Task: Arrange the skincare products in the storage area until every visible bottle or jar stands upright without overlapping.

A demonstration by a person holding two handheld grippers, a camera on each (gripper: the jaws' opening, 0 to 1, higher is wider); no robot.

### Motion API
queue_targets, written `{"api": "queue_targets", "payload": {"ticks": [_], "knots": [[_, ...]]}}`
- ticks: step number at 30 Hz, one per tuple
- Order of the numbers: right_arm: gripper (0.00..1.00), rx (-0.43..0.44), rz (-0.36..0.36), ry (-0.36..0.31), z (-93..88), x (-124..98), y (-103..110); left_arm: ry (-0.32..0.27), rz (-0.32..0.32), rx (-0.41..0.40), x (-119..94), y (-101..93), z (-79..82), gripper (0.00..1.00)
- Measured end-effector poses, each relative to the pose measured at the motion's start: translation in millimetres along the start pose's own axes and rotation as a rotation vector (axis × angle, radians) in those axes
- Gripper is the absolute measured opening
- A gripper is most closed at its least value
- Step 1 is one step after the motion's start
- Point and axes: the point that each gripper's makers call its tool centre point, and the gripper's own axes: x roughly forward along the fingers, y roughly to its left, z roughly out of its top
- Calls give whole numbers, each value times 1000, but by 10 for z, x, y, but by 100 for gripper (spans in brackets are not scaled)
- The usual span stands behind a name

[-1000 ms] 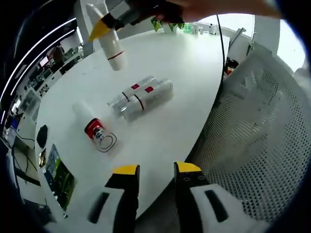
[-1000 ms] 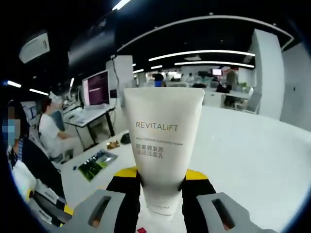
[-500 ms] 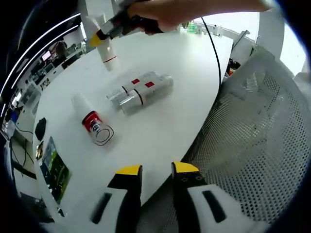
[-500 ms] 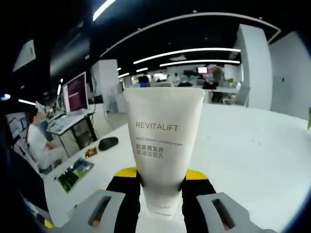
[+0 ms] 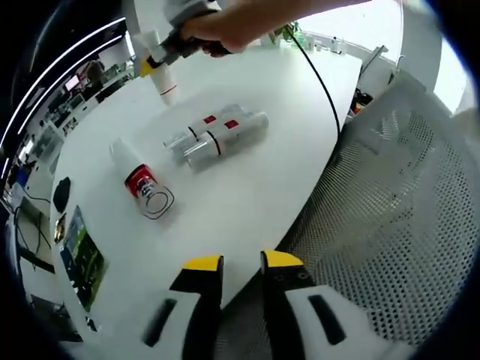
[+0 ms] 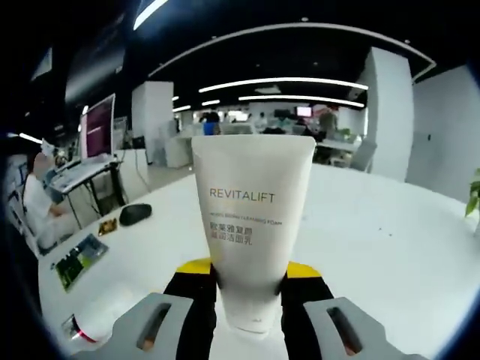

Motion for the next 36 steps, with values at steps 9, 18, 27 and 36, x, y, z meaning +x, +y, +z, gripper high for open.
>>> {"api": "queue_targets", "payload": {"ticks": [9,18,27,36], "knots": [[28,-27,-55,-72,-25,93,-77,-12,20,-3,-25,36,24,13],[29,-18,-92,-113,-60,0,-75,-7,31,-6,-28,62,11,12],[30,-13,-100,-89,-111,107,-187,-12,34,-7,-34,69,16,10],[31,1,-82,-61,-112,102,-167,-16,45,-4,-42,94,20,9]]}}
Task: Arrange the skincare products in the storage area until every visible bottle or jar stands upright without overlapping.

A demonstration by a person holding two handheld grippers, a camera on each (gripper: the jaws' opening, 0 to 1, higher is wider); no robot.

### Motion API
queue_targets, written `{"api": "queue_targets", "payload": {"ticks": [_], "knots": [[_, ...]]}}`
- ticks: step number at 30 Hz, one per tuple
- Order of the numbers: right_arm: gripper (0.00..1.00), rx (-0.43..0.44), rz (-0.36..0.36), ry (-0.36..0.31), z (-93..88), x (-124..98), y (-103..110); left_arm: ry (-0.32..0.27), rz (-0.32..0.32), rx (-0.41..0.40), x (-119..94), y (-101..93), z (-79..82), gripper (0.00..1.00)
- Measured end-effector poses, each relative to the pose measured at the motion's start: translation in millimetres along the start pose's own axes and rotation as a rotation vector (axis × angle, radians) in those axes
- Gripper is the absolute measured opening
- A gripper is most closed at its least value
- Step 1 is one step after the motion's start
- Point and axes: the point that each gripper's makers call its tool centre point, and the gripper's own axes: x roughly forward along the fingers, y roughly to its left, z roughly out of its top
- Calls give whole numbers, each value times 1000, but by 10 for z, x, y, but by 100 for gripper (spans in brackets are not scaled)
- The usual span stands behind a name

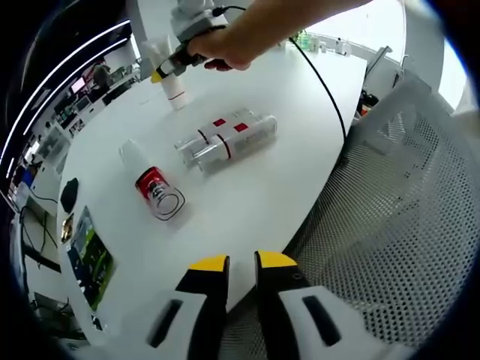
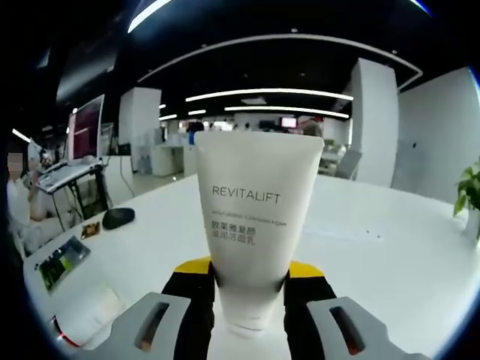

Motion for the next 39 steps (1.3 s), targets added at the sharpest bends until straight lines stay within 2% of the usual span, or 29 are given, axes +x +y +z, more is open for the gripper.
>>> {"api": "queue_targets", "payload": {"ticks": [4,6,11,13,15,18,21,22,25,28,29,31,33,35,36,37,39], "knots": [[36,-14,2,8,34,-47,13,-9,9,0,-11,20,23,9],[40,29,11,2,65,-64,14,-17,16,-3,-11,39,37,9],[46,30,32,70,-72,-135,8,-23,21,10,-11,59,62,8],[47,37,33,88,-122,-260,16,-33,27,11,-20,73,87,9],[48,30,66,132,-238,-390,70,-36,27,20,-27,77,103,9],[48,-69,105,198,-374,-670,181,-38,31,31,-25,94,120,10],[48,-105,153,214,-357,-852,242,-38,36,33,-25,113,126,10],[48,-140,187,233,-362,-954,282,-41,37,35,-31,110,128,10],[46,-230,247,270,-375,-1135,450,-55,37,48,-44,104,155,10],[45,-240,340,290,-340,-1270,733,-55,30,54,-42,91,155,9],[45,-285,410,295,-294,-1325,883,-50,22,50,-32,77,145,9],[43,-311,555,305,-298,-1397,1224,-41,20,39,-21,77,128,10],[42,-390,634,322,-286,-1493,1458,-31,16,36,-18,71,113,10],[42,-537,699,311,-227,-1519,1697,-47,13,52,-38,49,147,7],[43,-629,757,306,-221,-1531,1862,-51,10,55,-43,41,155,6],[45,-658,771,309,-232,-1525,1903,-49,5,57,-40,33,154,6],[49,-773,843,319,-246,-1520,2104,-38,-9,59,-23,8,132,6]]}}
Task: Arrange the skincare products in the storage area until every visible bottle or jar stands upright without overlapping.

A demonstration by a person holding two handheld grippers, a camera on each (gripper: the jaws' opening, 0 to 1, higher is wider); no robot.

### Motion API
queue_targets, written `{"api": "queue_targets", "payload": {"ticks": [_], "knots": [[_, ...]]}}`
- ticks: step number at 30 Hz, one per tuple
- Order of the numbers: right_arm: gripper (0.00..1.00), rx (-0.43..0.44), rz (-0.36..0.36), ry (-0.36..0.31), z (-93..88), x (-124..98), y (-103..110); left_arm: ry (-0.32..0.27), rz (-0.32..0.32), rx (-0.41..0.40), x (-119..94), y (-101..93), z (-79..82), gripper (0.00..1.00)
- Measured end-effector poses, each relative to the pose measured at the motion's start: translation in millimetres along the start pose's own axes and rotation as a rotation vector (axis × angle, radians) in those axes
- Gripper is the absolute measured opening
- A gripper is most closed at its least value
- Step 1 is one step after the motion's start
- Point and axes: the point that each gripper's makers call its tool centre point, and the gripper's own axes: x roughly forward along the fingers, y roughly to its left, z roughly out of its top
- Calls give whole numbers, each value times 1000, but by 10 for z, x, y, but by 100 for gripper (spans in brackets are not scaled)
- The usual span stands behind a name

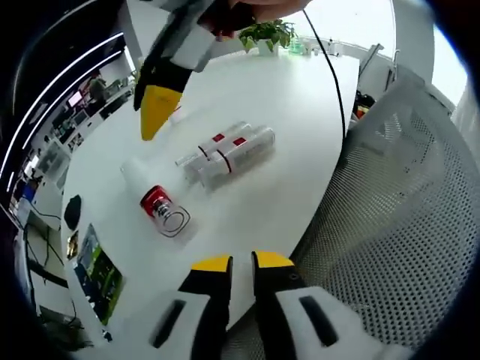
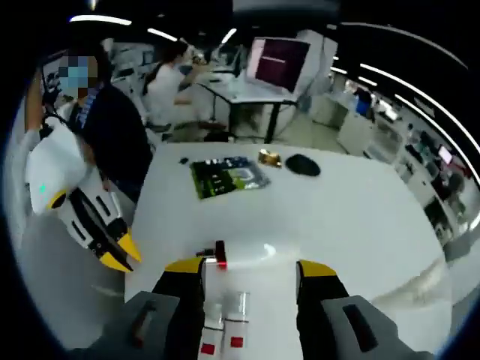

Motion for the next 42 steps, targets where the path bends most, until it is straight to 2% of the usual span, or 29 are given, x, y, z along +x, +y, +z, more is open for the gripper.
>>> {"api": "queue_targets", "payload": {"ticks": [1,2,3,5,7,9,11,12,15,19,21,23,24,26,28,30,33,34,36,38,39,42], "knots": [[51,-42,63,23,49,72,81,8,-7,-1,13,-11,-13,6],[51,-47,127,35,85,112,177,18,-12,-5,20,-19,-30,7],[50,-94,144,51,117,165,168,21,-10,-3,19,-14,-34,7],[49,-202,152,96,105,231,115,16,-18,5,8,-30,-22,7],[49,-245,182,161,39,278,88,20,-27,16,8,-51,-23,6],[50,-325,204,220,-17,298,31,17,-27,25,1,-54,-16,5],[51,-440,238,302,-118,302,-11,12,-27,27,-1,-52,-8,4],[51,-529,242,356,-187,309,-66,9,-25,31,-3,-50,-1,4],[48,-682,268,407,-223,381,-125,12,-28,35,-4,-56,-7,4],[44,-773,326,428,-235,523,-113,10,-27,37,-7,-54,-4,3],[41,-886,350,496,-312,578,-197,9,-27,38,-8,-54,-4,3],[40,-922,369,536,-353,624,-225,18,-35,37,-1,-66,-20,3],[37,-941,391,535,-349,645,-212,19,-35,40,-1,-66,-21,3],[35,-955,389,543,-344,698,-234,10,-36,46,-5,-71,-5,2],[37,-1040,412,561,-341,757,-229,7,-43,52,-6,-86,2,1],[37,-1136,448,553,-336,810,-184,12,-45,55,-1,-89,-7,1],[35,-1287,513,585,-426,860,-123,15,-48,53,1,-93,-12,1],[35,-1372,551,591,-472,876,-81,16,-49,54,3,-97,-13,1],[28,-1487,589,599,-541,904,-64,18,-53,55,5,-104,-18,0],[26,-1517,580,589,-554,933,-55,24,-54,58,14,-114,-22,0],[26,-1512,599,588,-582,920,-33,24,-56,65,20,-118,-24,0],[26,-1517,591,577,-587,942,-44,32,-48,50,26,-92,-37,0]]}}
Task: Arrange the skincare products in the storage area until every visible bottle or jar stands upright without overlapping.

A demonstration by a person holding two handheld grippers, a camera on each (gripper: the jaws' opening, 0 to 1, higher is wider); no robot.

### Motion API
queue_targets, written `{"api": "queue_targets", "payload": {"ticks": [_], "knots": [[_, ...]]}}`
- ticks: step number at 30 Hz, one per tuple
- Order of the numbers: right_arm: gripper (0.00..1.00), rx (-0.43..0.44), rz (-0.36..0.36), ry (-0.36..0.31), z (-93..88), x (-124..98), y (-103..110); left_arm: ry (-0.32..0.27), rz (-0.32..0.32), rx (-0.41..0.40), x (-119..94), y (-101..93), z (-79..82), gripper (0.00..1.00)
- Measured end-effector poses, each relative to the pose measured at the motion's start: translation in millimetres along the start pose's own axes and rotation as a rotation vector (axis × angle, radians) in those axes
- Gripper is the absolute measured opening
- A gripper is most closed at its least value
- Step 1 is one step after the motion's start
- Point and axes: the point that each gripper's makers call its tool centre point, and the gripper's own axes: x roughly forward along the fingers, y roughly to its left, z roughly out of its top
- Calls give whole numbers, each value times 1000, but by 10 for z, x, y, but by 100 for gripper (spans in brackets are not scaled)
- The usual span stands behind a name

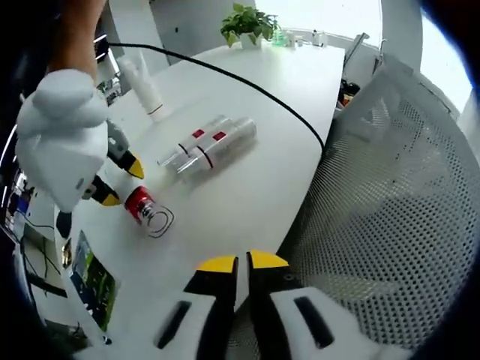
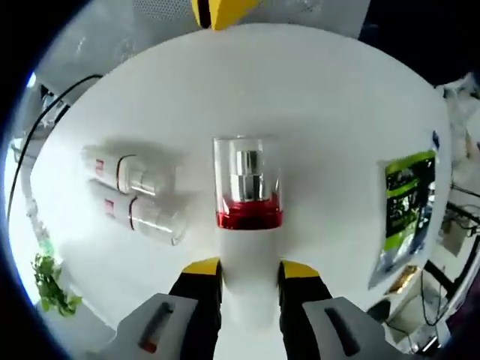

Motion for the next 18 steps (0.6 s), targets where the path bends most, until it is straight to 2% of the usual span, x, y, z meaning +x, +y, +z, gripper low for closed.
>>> {"api": "queue_targets", "payload": {"ticks": [4,5,6,12,13,16,18], "knots": [[27,-17,-8,-27,19,71,8,14,-1,2,6,-5,-29,0],[27,-58,-19,-27,38,74,-19,15,0,1,4,-4,-30,0],[27,-30,-15,-25,26,68,-17,18,4,5,4,2,-33,0],[25,7,-29,-44,29,43,-37,25,9,2,6,11,-50,0],[24,21,-31,-39,29,41,-45,27,9,2,7,11,-52,0],[23,134,-24,-48,-22,45,-40,29,11,-1,11,15,-59,0],[23,219,-25,-81,-50,40,-52,25,14,-2,6,23,-50,0]]}}
